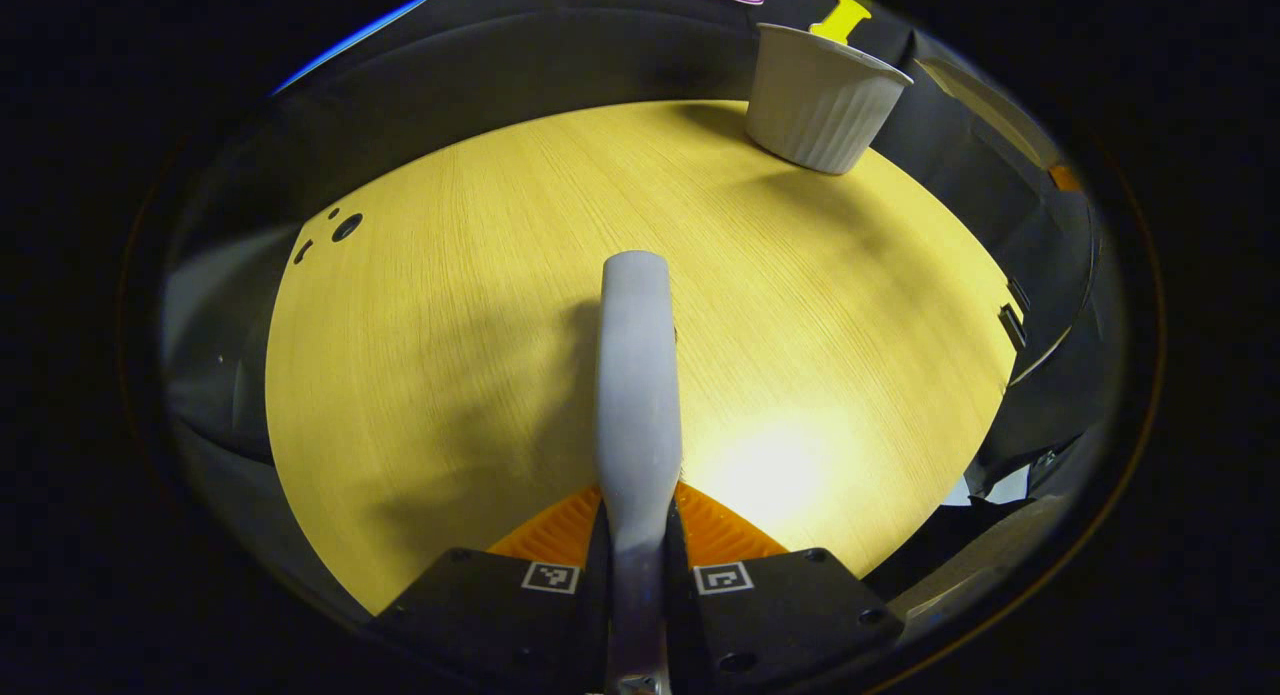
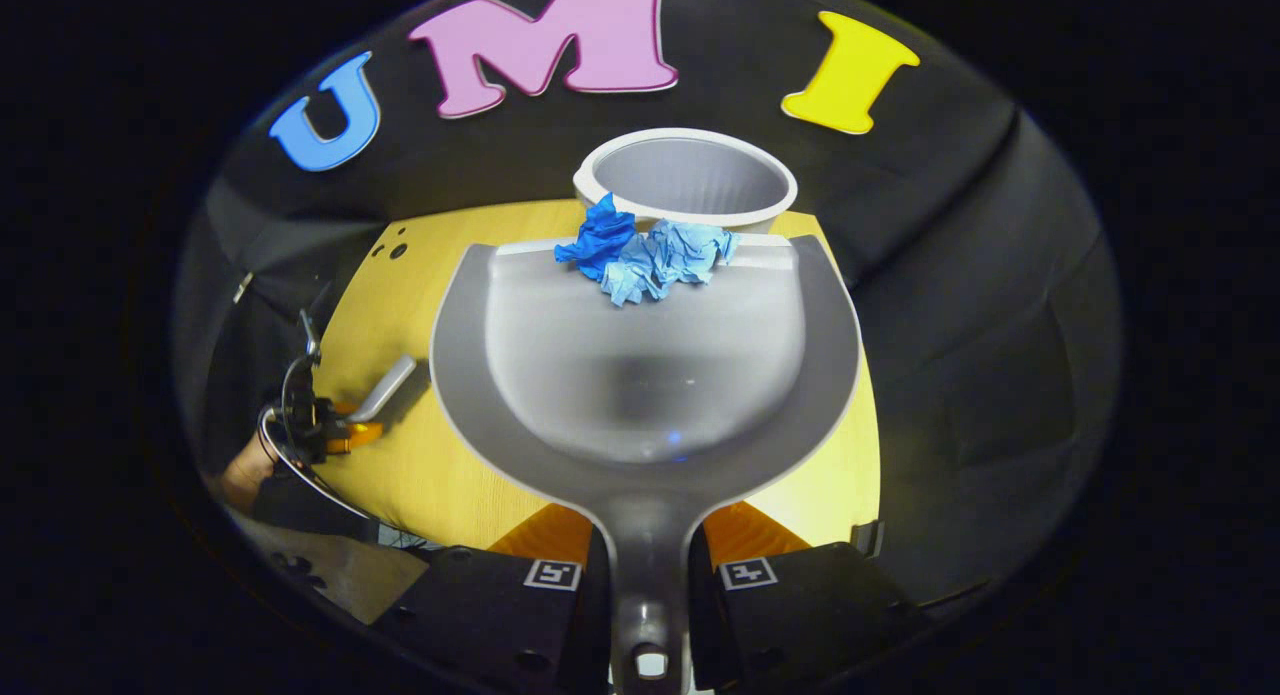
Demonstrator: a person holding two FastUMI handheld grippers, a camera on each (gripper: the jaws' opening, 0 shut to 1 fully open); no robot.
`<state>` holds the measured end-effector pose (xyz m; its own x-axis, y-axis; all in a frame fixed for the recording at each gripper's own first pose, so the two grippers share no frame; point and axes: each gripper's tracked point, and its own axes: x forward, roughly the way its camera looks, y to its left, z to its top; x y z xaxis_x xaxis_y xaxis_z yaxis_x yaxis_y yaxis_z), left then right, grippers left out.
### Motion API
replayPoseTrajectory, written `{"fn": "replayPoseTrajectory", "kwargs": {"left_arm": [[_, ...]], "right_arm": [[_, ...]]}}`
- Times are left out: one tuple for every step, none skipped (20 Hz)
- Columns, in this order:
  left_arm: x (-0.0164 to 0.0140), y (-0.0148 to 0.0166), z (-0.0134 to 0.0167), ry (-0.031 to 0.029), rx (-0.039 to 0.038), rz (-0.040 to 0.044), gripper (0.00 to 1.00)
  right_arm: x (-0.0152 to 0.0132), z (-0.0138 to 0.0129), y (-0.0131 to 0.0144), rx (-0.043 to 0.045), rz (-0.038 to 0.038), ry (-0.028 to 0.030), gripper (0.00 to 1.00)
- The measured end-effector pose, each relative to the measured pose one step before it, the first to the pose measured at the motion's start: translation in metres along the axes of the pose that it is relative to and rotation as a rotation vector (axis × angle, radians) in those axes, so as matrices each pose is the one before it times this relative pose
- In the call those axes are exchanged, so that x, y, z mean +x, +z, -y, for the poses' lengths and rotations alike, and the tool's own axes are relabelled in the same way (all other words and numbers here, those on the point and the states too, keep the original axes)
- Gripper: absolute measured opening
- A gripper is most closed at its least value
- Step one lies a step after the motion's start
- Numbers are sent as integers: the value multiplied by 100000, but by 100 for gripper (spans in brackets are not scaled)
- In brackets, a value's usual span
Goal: Pick up the small broom and dustpan from the desktop, sweep the trash into the dustpan with the broom, and then empty the trash into the garbage bin.
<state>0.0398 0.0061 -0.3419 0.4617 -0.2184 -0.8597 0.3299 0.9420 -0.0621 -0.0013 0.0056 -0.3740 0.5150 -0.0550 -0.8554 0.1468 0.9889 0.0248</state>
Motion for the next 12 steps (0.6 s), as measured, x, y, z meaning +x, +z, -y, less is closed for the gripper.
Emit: {"fn": "replayPoseTrajectory", "kwargs": {"left_arm": [[-80,-345,-145,30,575,-122,27],[-57,-305,-10,502,321,170,27],[-69,-252,-125,166,204,77,27],[-86,-234,-51,-227,184,302,27],[-52,-126,-202,-9,193,298,27],[27,-217,-159,451,314,230,27],[14,-173,-124,357,276,12,27],[136,-114,-114,-44,-242,-154,27],[79,-153,61,-202,-899,-236,30],[49,-185,39,-316,-1198,-352,27],[101,-99,64,-175,-1125,-182,30],[144,12,-79,99,-858,-282,30]], "right_arm": [[-347,-47,77,1477,-275,-185,35],[63,-25,217,1031,-211,-889,35],[-87,179,95,979,529,-2529,35],[-106,-105,-236,324,-184,-2593,35],[-43,-147,34,937,-211,-1961,35],[138,-213,-34,1035,-220,-1676,35],[-16,97,-128,180,-1061,-1638,35],[73,37,-108,-275,-1057,-1316,35],[-8,-50,-229,-416,-1646,-493,35],[-94,-32,-328,-811,-2643,286,35],[-472,314,397,-865,-2054,4,35],[-375,169,4,-1479,-2430,67,35]]}}
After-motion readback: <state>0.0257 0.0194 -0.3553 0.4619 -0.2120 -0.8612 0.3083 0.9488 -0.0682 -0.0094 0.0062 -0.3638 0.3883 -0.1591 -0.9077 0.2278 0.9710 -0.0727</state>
